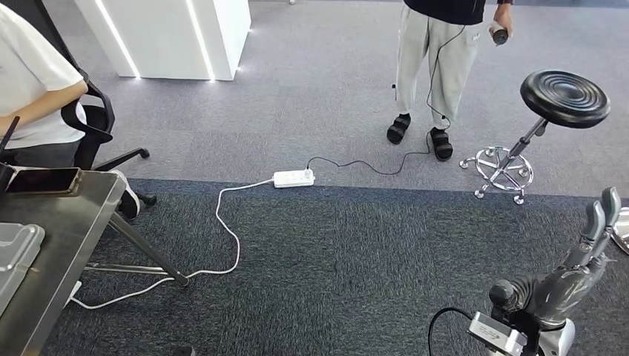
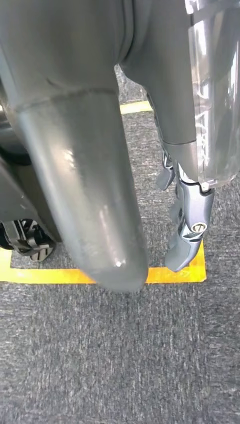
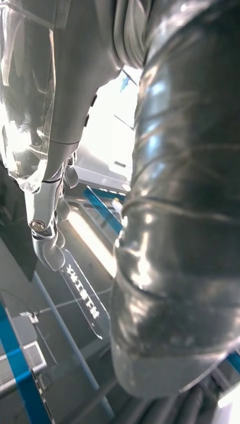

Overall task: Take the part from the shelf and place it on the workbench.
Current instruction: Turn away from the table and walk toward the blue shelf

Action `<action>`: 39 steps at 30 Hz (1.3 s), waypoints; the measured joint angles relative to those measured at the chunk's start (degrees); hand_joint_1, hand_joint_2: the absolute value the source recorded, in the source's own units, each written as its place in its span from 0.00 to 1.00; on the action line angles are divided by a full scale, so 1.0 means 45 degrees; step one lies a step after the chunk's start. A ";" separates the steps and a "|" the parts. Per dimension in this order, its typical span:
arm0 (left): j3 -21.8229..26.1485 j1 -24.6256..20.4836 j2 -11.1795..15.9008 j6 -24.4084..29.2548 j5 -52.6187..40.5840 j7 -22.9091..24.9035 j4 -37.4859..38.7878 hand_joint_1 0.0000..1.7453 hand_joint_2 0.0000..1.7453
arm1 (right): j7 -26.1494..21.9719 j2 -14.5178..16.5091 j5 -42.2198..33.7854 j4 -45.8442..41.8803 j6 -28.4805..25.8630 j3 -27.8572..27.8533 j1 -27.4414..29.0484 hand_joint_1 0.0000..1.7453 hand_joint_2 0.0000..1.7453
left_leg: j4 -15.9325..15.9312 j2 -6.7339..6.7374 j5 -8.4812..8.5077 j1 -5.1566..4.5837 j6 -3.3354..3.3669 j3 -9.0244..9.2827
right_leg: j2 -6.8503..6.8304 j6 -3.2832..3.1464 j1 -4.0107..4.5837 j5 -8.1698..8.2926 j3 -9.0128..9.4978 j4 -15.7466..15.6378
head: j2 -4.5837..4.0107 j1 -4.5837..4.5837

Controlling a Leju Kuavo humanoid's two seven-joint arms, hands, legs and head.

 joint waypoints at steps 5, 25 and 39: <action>0.0003 -0.0043 -0.0021 -0.0002 0.0001 0.0013 0.0000 0.00 0.00 | 0.0055 0.0032 0.0086 0.0040 -0.0001 -0.0004 -0.0019 0.00 0.00 | 0.1726 -0.0993 -0.1144 0.0121 -0.0268 -0.0643 | 0.0731 -0.0353 -0.0130 0.0168 0.0079 -0.0229 | 0.0000 -0.0026; 0.0022 -0.0147 -0.0085 -0.0153 -0.0235 0.0089 0.0000 0.00 0.00 | 0.1178 0.0140 0.3008 0.2654 0.0001 -0.0067 -0.0354 0.00 0.00 | -0.0055 -0.0750 0.0295 0.0091 0.0322 -0.0302 | 0.0826 0.0286 -0.0165 -0.0969 -0.1547 0.2904 | 0.0000 0.0049; -0.0082 -0.0330 -0.0178 -0.0475 -0.0532 0.0198 0.0004 0.00 0.00 | 0.3114 0.0226 0.8486 0.9290 0.0004 -0.0167 -0.1846 0.00 0.00 | 0.3777 -0.1388 -0.1491 0.0128 -0.0249 -0.1924 | 0.1376 -0.0504 -0.0032 0.0181 0.0155 -0.0290 | 0.0000 0.0023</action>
